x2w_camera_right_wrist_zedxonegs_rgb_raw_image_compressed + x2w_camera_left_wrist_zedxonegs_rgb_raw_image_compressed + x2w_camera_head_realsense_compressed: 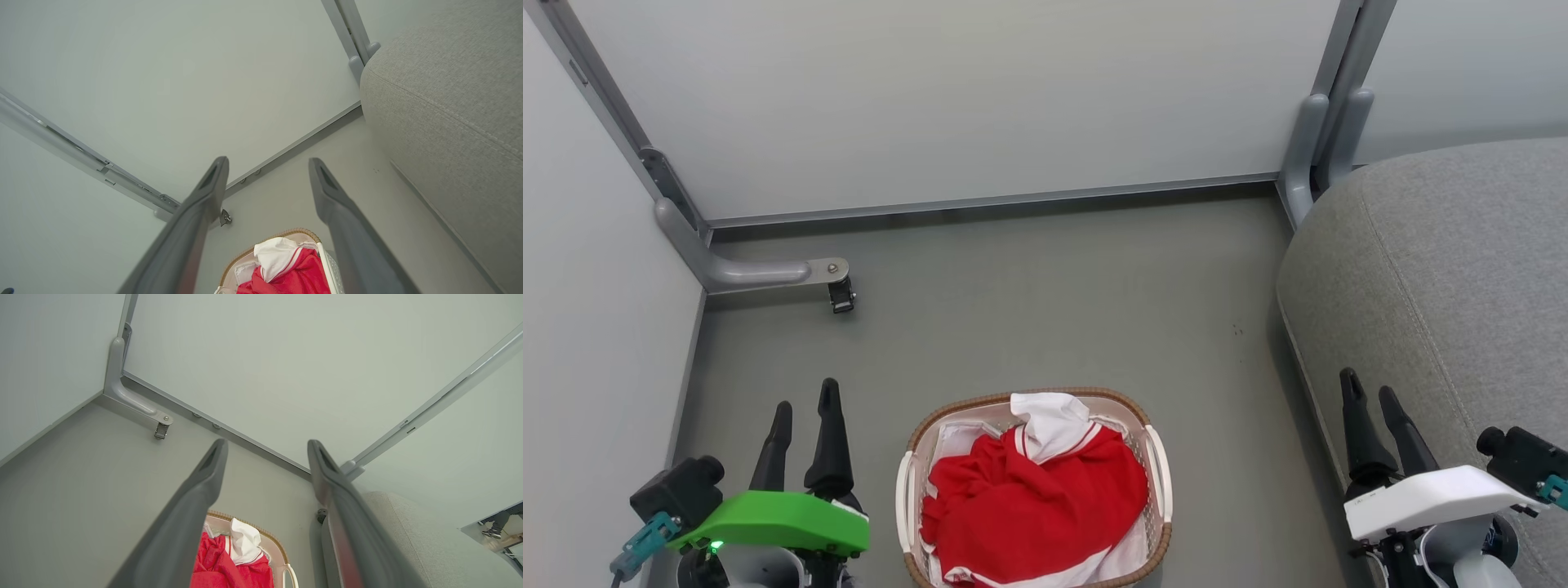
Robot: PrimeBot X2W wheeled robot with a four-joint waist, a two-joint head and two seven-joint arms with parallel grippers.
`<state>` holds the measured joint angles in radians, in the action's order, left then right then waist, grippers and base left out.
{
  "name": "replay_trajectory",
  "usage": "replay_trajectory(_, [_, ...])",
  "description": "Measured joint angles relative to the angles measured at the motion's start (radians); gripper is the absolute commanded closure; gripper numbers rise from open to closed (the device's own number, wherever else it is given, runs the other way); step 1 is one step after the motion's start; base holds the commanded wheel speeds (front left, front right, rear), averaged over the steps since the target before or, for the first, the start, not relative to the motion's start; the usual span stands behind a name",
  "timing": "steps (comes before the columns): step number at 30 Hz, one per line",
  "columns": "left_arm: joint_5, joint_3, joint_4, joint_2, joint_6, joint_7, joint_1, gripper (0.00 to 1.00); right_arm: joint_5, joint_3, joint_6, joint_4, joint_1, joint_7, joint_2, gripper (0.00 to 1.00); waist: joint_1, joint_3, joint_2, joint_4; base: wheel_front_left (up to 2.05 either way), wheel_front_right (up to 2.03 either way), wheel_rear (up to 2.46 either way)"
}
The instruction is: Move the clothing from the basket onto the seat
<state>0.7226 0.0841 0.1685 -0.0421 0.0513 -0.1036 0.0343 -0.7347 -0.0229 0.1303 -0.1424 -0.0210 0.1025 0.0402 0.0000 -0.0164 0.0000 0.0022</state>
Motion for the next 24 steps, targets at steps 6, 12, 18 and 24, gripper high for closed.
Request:
replay_trajectory(6, [-0.073,0.010,0.010,0.000,-0.008,-0.018,-0.002,0.00,0.084,0.010,0.000,-0.015,0.001,0.017,0.001,0.00,0.0000,0.000,0.0000,0.000,0.00,0.00,0.00])
replay_trajectory(12, [-0.132,0.016,0.028,-0.001,-0.012,-0.032,-0.004,0.00,0.159,0.021,0.000,-0.027,0.001,0.034,0.002,0.00,0.0000,0.000,0.0000,0.000,0.00,0.00,0.00])
replay_trajectory(18, [-0.186,0.021,0.040,-0.001,-0.012,-0.049,-0.008,0.00,0.238,0.027,0.000,-0.043,0.001,0.049,0.002,0.00,0.0000,0.001,0.0000,-0.001,0.00,0.00,0.00])
replay_trajectory(24, [-0.246,0.027,0.067,-0.002,-0.016,-0.066,-0.015,0.00,0.317,0.032,0.000,-0.044,0.001,0.066,0.003,0.00,0.0000,0.003,0.0000,0.001,0.00,0.00,0.00])
